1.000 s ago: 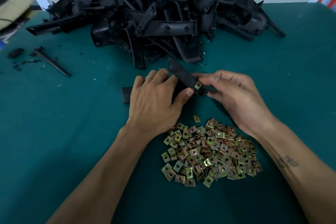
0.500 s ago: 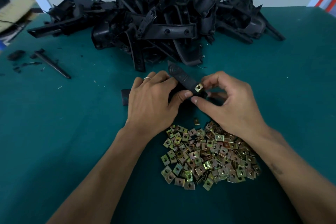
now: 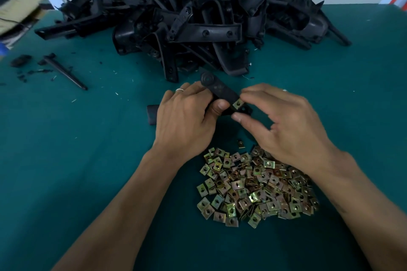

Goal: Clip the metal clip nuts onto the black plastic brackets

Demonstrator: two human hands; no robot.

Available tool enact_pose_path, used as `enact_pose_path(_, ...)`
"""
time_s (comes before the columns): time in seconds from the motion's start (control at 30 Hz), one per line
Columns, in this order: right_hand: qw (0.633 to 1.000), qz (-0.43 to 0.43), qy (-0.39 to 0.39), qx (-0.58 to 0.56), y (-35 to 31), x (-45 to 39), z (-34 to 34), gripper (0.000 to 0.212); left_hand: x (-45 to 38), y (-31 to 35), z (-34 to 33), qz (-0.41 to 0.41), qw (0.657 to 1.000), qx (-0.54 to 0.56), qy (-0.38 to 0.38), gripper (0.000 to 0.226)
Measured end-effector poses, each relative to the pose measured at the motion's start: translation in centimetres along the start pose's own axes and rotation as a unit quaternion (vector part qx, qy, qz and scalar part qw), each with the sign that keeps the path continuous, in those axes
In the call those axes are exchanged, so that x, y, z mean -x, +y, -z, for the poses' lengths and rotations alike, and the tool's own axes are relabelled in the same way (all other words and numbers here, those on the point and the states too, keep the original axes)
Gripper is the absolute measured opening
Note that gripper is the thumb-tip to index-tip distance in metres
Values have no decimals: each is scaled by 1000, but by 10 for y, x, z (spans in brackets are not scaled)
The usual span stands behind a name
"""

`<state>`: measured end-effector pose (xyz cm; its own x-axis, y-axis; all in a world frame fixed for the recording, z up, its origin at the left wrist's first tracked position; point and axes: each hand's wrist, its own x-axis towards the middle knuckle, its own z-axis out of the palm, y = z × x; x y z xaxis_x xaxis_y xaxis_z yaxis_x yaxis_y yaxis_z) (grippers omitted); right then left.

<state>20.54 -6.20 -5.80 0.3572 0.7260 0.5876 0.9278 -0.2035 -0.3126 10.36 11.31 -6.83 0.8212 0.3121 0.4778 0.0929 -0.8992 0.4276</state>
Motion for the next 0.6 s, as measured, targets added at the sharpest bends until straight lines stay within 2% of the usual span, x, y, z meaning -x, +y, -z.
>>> enact_pose_path(0.1, 988, -82, -12, -134, 5, 2, 6, 26, -1, 3, 1, 28, 999, -5, 15, 47)
enact_pose_path(0.2, 958, -150, -122, -212, 11, 6, 13, 5, -1, 4, 1, 45, 999, -8, 22, 48)
enact_pose_path(0.27, 935, -168, -203, -238, 11, 7, 14, 19, -1, 4, 1, 51, 998, -11, 23, 47)
enact_pose_path(0.33, 928, -174, -244, -221, 9, 5, 13, 24, -1, 5, 1, 47, 999, -24, 15, 47)
enact_pose_path(0.5, 925, -195, -255, -204, 15, 5, 14, 20, -1, 3, -1, 39, 999, -30, 17, 42)
enact_pose_path(0.6, 899, -231, -184, -325, 22, 5, 18, 13, 0, 1, -2, 29, 999, -18, 26, 43)
